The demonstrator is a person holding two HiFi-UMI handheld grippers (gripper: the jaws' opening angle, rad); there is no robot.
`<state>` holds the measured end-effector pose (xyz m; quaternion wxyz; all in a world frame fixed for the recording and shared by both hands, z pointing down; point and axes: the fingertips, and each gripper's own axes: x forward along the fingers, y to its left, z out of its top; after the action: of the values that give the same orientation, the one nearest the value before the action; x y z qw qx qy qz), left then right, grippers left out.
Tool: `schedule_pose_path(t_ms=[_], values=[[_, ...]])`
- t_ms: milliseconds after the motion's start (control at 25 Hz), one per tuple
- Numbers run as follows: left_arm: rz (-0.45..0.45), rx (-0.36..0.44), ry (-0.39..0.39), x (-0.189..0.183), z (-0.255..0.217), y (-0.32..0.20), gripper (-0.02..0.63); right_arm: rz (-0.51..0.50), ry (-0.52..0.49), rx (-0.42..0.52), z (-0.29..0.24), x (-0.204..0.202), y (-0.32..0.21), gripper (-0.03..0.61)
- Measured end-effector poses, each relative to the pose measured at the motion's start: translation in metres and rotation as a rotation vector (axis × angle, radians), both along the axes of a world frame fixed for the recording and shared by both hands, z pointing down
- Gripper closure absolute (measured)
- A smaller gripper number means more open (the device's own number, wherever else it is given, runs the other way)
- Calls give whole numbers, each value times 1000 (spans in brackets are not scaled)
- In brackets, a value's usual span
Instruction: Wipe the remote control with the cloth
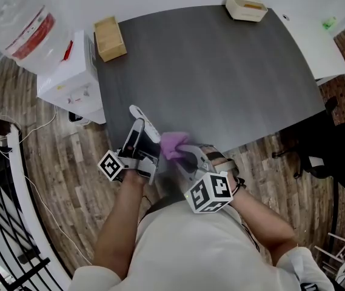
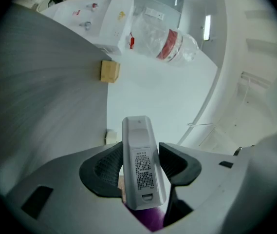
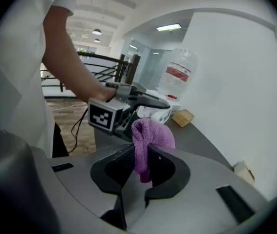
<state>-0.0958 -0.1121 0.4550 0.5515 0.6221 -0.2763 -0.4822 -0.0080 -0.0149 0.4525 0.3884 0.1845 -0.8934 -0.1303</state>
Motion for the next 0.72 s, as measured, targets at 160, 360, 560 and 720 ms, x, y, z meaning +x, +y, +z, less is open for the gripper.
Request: schedule_pose_path(t_ms=[160,360,560,720], values=[[11,34,-3,4,-9,-1,383,-50,91,-18,24,6,11,500],[192,31,-105,32,4,11,383,111,96,-203,61,28,-2,500],[434,-167,-622,68,88,29,383,308,68,-346,94,46,-19,500],[474,-260,-768,73,119,33,383,285,72,-370,106,28,-15,500]])
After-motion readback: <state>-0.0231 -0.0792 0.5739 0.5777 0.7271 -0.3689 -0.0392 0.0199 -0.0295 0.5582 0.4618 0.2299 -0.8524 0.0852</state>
